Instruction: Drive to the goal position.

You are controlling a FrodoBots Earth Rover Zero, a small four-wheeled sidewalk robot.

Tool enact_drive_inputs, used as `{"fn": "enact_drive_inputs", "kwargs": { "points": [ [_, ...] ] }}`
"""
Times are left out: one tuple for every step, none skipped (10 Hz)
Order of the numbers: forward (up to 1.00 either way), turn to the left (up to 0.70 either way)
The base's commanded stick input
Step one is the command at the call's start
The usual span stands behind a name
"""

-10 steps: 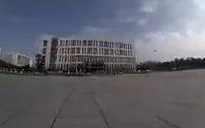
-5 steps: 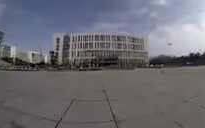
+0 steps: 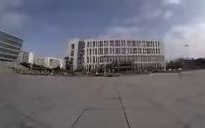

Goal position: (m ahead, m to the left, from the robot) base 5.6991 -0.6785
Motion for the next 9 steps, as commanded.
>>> {"fn": "enact_drive_inputs", "kwargs": {
  "points": [
    [0.85,0.34],
    [0.85,0.34],
    [0.85,0.34],
    [0.85,0.34],
    [0.85,0.26],
    [0.85,0.19],
    [0.85,0.14],
    [0.85,0.09],
    [0.85,0.04]
  ]
}}
